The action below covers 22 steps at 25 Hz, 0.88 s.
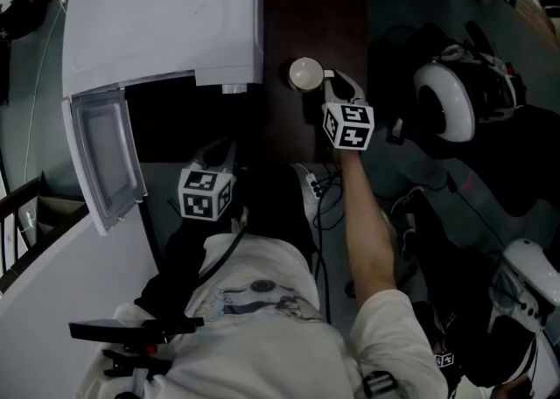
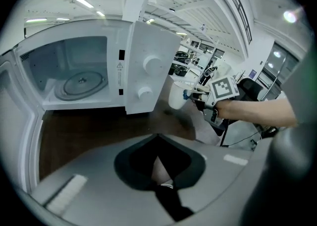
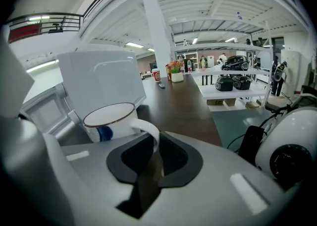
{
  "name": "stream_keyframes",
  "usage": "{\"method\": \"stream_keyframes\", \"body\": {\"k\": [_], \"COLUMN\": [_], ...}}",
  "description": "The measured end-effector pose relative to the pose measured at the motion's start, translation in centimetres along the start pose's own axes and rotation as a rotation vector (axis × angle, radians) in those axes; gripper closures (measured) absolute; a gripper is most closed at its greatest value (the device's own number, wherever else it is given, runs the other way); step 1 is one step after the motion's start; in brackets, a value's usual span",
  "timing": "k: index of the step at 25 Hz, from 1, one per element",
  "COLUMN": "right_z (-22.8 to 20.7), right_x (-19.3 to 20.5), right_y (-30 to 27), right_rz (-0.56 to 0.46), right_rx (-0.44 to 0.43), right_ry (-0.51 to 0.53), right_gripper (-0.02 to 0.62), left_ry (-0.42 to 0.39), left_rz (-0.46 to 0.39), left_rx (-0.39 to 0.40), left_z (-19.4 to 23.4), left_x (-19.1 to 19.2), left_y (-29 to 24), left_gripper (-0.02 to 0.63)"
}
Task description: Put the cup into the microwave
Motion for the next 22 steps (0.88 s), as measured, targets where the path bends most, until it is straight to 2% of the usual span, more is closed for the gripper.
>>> {"method": "stream_keyframes", "body": {"k": [7,10,16,22], "right_z": [4.1,5.7,11.4,17.1], "right_x": [-0.9,-1.4,-1.8,-2.1], "right_y": [6.4,8.2,10.3,10.0], "right_rz": [-0.042,-0.059,-0.071,-0.052], "right_rx": [-0.026,-0.038,-0.092,-0.175], "right_ry": [0.007,0.007,-0.002,0.042], "right_gripper": [0.554,0.554,0.554,0.552], "left_ry": [0.001,-0.015,0.014,0.044], "left_rz": [-0.069,-0.124,-0.196,-0.243], "left_rx": [0.007,0.005,-0.021,-0.030], "left_z": [0.1,0.2,2.2,3.8], "left_x": [-0.8,-1.7,-2.3,-1.8], "left_y": [2.1,2.7,5.3,6.7], "left_gripper": [0.607,0.607,0.606,0.607]}}
Point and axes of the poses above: the fingertips, and each gripper's own axes: y backward along the fingers, z to its left, x out of its underside, the point moved 10 cm from there along y, backward along the fingers, and after that the axes turned 1 degree about y, right-handed, at the moved point
